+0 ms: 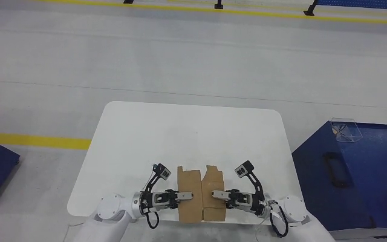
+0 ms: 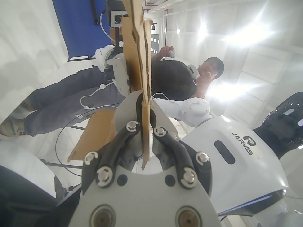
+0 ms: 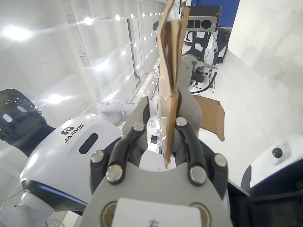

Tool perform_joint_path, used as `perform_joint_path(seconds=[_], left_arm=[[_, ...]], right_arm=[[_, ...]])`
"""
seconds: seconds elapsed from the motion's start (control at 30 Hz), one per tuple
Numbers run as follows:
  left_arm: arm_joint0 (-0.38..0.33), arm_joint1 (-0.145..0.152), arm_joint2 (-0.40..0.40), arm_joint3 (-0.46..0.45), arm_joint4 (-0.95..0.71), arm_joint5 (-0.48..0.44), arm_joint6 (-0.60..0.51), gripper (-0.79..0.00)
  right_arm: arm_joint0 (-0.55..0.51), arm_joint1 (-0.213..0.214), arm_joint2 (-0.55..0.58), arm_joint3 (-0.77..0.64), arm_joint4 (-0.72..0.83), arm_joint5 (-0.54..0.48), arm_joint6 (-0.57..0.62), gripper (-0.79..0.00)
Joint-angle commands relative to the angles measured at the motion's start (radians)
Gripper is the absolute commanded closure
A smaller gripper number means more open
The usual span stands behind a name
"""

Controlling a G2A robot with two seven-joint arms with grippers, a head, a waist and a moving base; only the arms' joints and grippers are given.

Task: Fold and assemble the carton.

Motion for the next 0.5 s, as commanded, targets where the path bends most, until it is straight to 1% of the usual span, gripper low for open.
perform_joint_path(seconds=[0.0,0.03,0.1,0.17,0.23,0.27,0.33,0.4,0.47], left_arm=[[0.048,0.003,-0.023,-0.059,0.065,-0.062,0.116,0.000],[0.072,0.002,-0.028,-0.086,0.066,-0.083,0.171,0.000],[0.112,-0.005,-0.023,-0.126,0.052,-0.130,0.295,0.000],[0.135,-0.016,0.004,-0.135,0.027,-0.168,0.408,0.000],[0.135,-0.031,0.036,-0.124,0.038,-0.246,0.514,0.000],[0.134,-0.039,0.069,-0.112,0.030,-0.266,0.535,0.000],[0.121,-0.056,0.123,-0.094,-0.079,-0.302,0.541,0.000],[0.092,-0.069,0.162,-0.054,-0.193,-0.304,0.500,0.000],[0.064,-0.081,0.198,-0.014,-0.324,-0.266,0.435,0.000]], right_arm=[[-0.001,0.000,0.018,-0.015,-0.089,-0.074,-0.075,-0.785],[-0.007,-0.001,0.026,-0.023,-0.112,-0.122,-0.109,-0.785],[-0.020,-0.002,0.048,-0.034,-0.130,-0.223,-0.140,-0.785],[-0.035,-0.001,0.079,-0.041,-0.154,-0.341,-0.165,-0.785],[-0.056,0.000,0.108,-0.052,-0.179,-0.447,-0.187,-0.785],[-0.064,0.001,0.125,-0.054,-0.208,-0.495,-0.202,-0.785],[-0.079,0.001,0.154,-0.058,-0.291,-0.574,-0.248,-0.785],[-0.098,-0.002,0.163,-0.063,-0.347,-0.612,-0.297,-0.785],[-0.110,-0.004,0.163,-0.071,-0.375,-0.619,-0.332,-0.785]])
